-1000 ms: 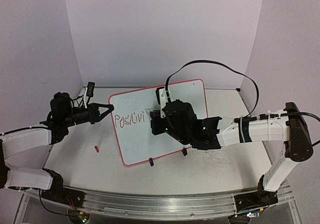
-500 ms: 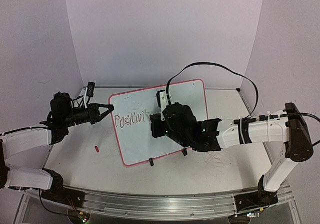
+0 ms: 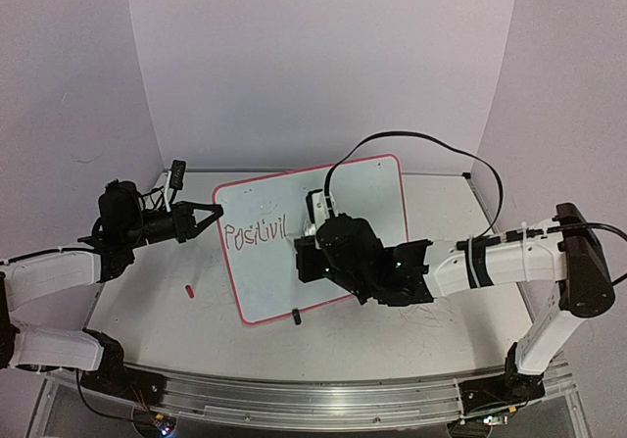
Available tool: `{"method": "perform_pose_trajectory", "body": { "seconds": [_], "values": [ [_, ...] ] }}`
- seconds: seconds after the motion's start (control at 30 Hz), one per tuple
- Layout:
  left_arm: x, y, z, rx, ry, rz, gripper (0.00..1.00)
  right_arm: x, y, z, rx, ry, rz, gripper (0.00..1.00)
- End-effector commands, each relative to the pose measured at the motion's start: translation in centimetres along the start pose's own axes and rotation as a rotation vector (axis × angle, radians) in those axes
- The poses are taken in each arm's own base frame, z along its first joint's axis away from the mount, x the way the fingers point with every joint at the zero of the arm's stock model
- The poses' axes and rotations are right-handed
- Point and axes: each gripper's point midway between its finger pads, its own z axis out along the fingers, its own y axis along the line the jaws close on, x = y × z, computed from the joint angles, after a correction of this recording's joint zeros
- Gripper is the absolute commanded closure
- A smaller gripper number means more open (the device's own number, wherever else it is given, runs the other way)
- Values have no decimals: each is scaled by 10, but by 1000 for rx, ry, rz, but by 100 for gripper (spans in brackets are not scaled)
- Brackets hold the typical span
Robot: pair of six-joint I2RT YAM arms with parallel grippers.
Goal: Write a sentence on the whiteboard
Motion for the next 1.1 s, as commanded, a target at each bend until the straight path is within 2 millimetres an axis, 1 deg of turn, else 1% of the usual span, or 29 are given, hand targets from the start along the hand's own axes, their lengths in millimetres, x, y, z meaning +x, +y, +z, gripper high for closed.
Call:
{"method": "perform_pose_trajectory", "body": {
  "seconds": [0.0, 0.1, 0.2, 0.3, 0.4, 0.47, 0.7, 0.9, 1.07],
  "values": [
    [-11, -13, 1, 42, -23, 75, 100, -2, -17, -8, 67, -10, 10, 100],
    [-11, -14, 1, 43, -25, 77, 100, -15, -21, -13, 91, -46, 7, 100],
    [-12, -14, 1, 42, -26, 77, 100, -36, -5, -21, 2, -108, -12, 100],
    [-12, -14, 1, 42, -27, 78, 100, -50, 13, -29, -111, -169, -19, 100],
    [-12, -13, 1, 41, -26, 77, 100, -53, 20, -20, -105, -167, -46, 100],
    [-12, -13, 1, 41, -25, 76, 100, -53, 20, -18, -96, -166, -45, 100],
    [-12, -14, 1, 41, -26, 78, 100, -53, 14, -12, -42, -159, -44, 100],
    [-12, -14, 0, 41, -29, 81, 100, -47, 15, -5, -42, -132, -42, 100],
    [-13, -14, 0, 41, -30, 81, 100, -42, 11, -6, -27, -120, -41, 100]
  ]
}}
